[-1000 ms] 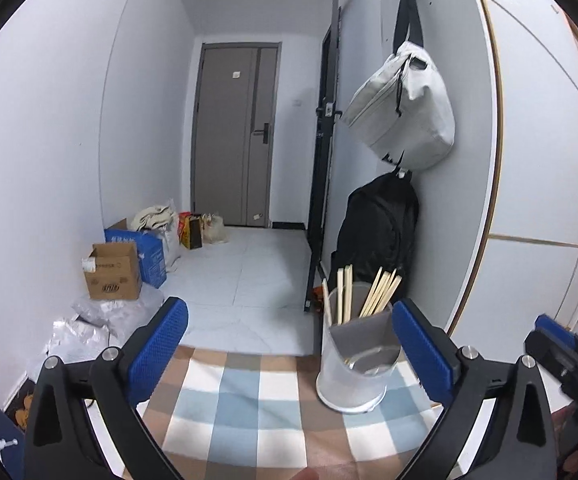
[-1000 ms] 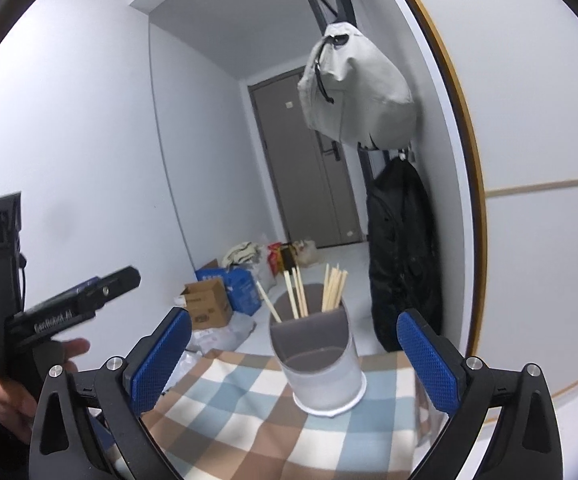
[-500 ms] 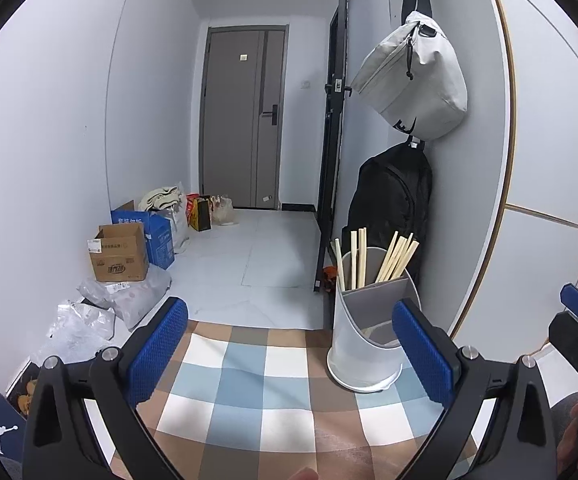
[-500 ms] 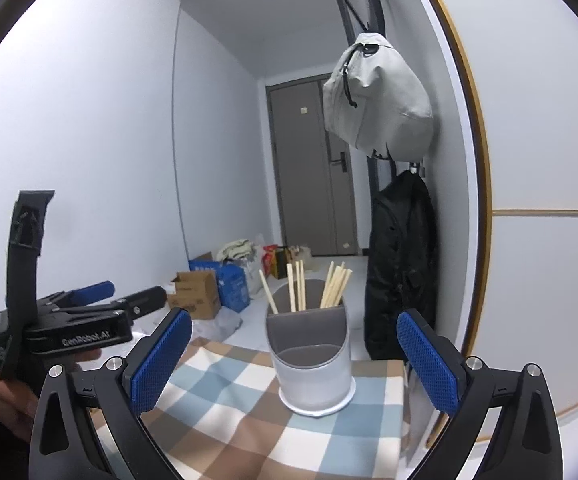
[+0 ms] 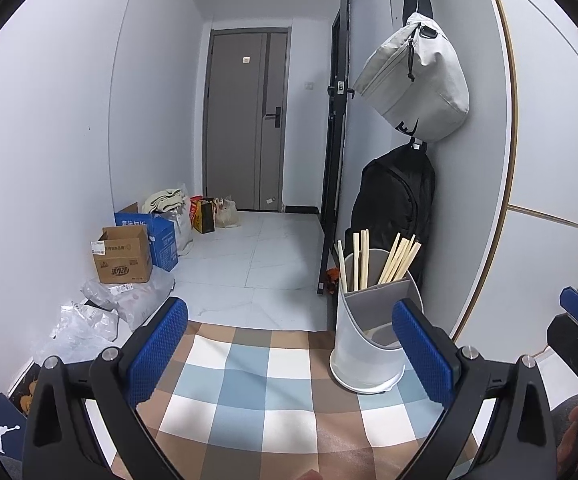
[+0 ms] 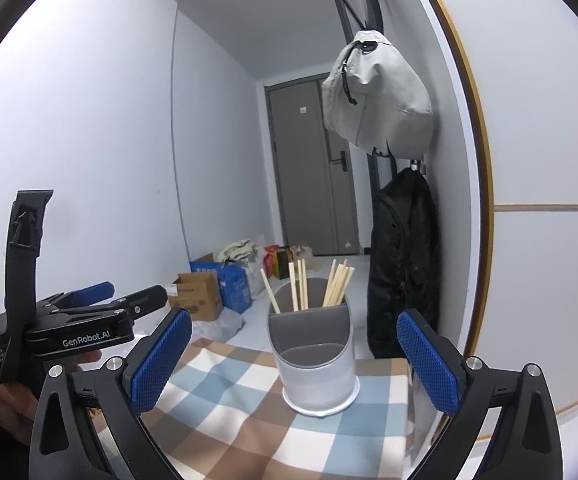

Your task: Organize utensils

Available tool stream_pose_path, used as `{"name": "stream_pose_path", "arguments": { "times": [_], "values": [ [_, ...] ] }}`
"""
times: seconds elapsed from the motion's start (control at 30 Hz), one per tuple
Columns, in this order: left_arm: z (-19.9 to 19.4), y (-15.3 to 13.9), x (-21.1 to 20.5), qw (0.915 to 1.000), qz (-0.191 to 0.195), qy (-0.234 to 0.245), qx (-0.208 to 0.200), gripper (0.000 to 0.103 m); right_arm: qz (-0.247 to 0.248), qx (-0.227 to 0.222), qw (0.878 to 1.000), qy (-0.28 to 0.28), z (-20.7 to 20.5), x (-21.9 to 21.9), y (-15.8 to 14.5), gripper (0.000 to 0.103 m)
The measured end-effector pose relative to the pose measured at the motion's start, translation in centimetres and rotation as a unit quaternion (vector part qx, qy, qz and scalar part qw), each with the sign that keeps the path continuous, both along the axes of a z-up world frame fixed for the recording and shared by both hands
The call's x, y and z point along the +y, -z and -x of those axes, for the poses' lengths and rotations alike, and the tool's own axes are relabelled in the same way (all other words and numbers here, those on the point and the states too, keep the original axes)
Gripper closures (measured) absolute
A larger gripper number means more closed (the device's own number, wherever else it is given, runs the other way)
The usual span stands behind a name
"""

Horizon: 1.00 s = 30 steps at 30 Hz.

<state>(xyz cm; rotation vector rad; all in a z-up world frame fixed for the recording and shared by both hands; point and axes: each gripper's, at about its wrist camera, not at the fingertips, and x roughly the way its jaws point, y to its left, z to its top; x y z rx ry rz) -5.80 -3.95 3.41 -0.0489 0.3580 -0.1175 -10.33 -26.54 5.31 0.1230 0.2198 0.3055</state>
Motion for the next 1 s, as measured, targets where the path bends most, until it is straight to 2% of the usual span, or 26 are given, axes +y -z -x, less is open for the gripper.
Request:
{"name": "stream_pose_path", "arguments": {
  "times": [0.37, 1.0],
  "values": [
    [0.18, 0.01, 0.03, 0.9999, 0.001, -0.014, -0.003, 0.003, -0.003, 0.002, 1.0, 0.004, 0.01, -0.33, 0.01, 0.0],
    [0.27, 0.05, -0.39, 1.0, -0.001, -0.004, 0.002, 0.003, -0.008, 0.006, 1.0, 0.002, -0.06, -0.56, 0.05, 0.0]
  ]
}}
